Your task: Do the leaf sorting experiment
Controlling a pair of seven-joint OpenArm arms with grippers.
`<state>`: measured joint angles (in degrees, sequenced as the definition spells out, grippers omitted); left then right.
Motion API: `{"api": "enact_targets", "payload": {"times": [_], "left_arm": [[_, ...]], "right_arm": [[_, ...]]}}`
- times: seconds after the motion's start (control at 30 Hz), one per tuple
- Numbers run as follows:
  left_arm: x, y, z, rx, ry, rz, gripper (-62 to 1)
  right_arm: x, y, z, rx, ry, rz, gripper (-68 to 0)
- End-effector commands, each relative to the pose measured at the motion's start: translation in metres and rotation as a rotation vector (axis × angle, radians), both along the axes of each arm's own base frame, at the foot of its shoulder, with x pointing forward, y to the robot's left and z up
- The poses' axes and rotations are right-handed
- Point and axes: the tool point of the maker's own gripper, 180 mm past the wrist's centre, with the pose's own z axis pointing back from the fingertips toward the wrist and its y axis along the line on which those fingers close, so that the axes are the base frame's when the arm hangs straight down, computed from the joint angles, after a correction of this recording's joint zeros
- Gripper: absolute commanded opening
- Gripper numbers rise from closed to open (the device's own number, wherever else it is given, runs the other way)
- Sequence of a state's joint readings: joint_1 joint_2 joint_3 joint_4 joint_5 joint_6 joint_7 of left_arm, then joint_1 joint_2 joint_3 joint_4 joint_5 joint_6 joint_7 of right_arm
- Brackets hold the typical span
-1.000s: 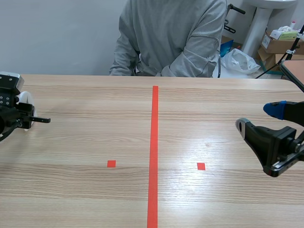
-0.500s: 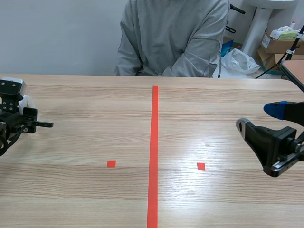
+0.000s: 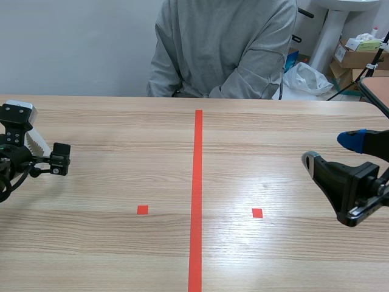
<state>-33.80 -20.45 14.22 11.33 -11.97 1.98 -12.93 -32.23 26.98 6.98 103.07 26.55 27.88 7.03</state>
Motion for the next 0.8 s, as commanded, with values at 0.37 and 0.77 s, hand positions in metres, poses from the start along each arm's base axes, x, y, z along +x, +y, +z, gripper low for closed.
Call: {"api": "enact_targets", "payload": {"times": [0.37,0.77], "left_arm": [[0.016,0.035,0.046,0.093,-0.087,0.064,1.4],[0.005,0.014,0.110,0.186,-0.181,-0.092,1.4]], "right_arm": [[0.005,0.000,0.011,0.017,-0.037,-0.004,-26.4],[0.005,0.000,0.010,0.016,-0.037,-0.004,-26.4]]}}
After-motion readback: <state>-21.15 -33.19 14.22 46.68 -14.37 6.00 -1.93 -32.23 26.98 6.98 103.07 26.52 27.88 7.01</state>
